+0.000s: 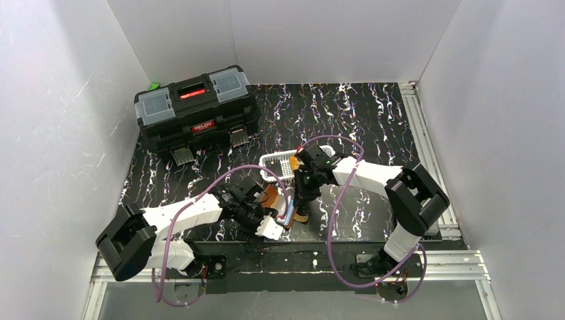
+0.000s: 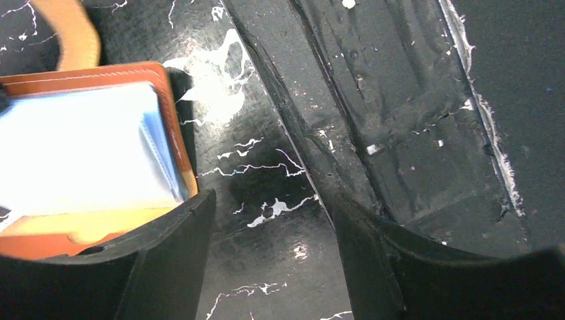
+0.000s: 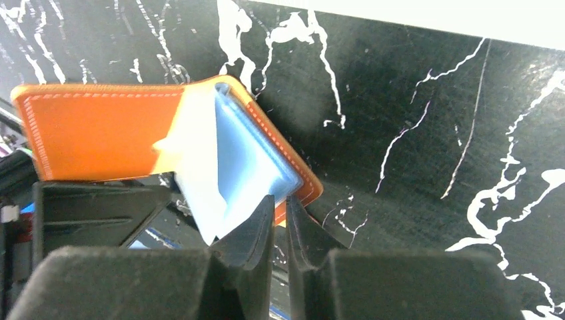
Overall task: Put the credit cards into the card holder
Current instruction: Open the card holder at the center of the board.
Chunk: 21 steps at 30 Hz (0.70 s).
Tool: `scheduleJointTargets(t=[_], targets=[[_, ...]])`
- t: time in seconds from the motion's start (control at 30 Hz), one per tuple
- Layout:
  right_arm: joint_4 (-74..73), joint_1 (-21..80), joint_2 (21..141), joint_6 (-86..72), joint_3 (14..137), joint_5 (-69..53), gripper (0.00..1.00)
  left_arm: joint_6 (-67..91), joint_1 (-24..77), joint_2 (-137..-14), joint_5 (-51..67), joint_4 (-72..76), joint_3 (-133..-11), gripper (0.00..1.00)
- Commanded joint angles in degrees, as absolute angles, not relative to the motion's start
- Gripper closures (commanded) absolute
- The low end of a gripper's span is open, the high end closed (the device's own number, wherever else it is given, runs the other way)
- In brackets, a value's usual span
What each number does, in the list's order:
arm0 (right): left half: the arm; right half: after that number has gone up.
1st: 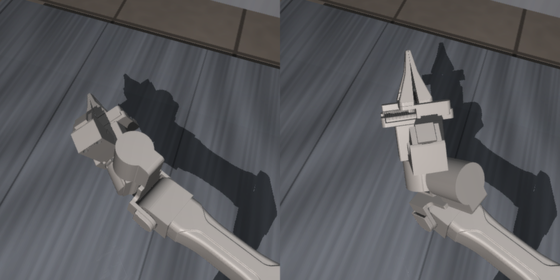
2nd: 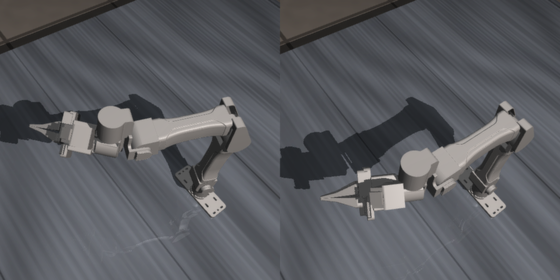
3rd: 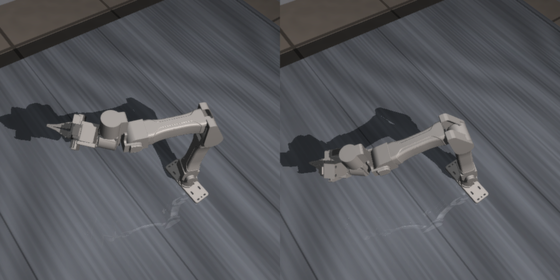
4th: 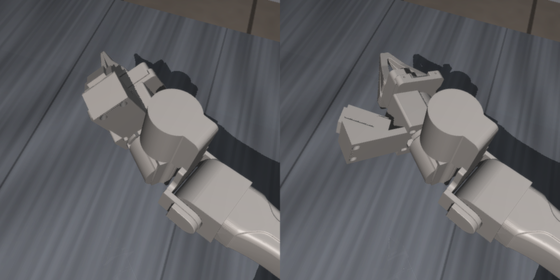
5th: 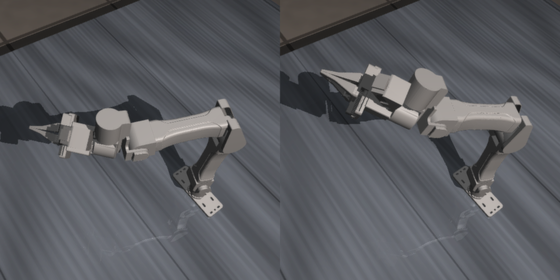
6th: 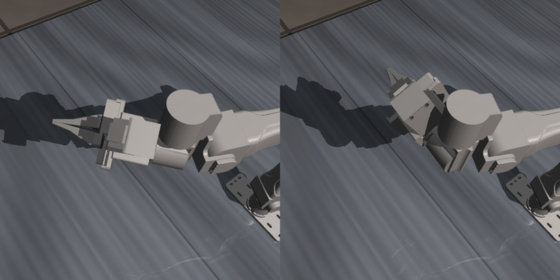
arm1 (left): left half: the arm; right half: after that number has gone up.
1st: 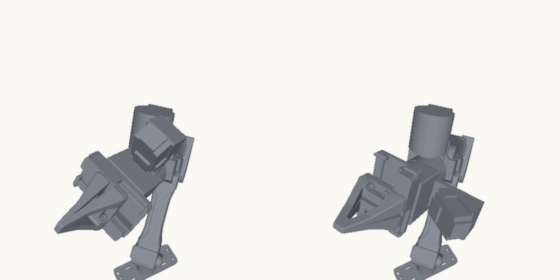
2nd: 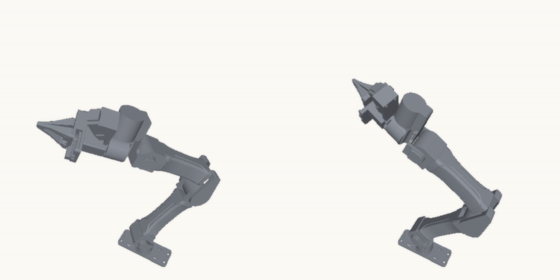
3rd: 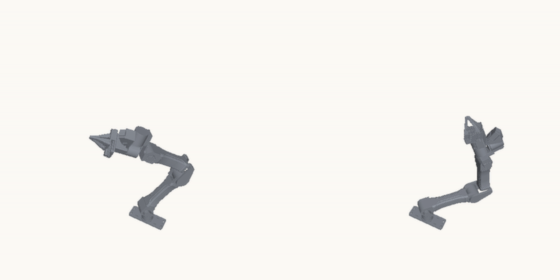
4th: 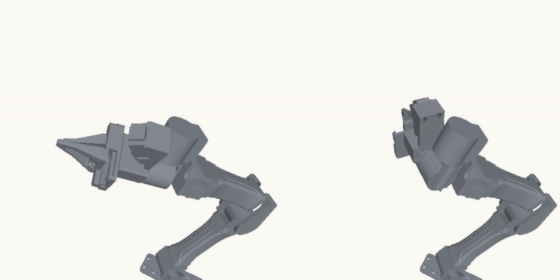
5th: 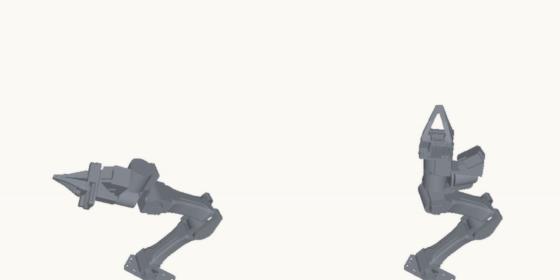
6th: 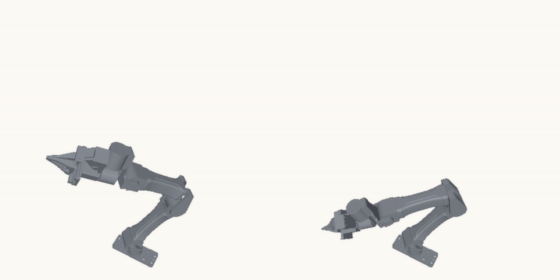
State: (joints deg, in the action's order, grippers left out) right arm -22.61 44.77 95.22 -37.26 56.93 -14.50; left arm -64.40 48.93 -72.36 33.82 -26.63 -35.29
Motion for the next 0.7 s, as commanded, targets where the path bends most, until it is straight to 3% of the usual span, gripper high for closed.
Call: scheduleJointTargets(t=[0.0, 0.37, 0.67], targets=[[-23.35, 45.40, 97.32, -36.53, 58.69, -13.22, 0.83, -61.61, 49.04, -69.22, 34.15, -28.12, -33.98, 0.37], [-26.60, 47.85, 100.99, -35.48, 64.04, -9.69, 0.86, -54.99, 48.96, -67.09, 37.65, -26.75, -38.88, 0.38], [-25.05, 49.03, 98.55, -35.59, 64.96, -9.53, 0.86, -52.92, 48.28, -67.98, 30.69, -22.28, -40.41, 0.39]])
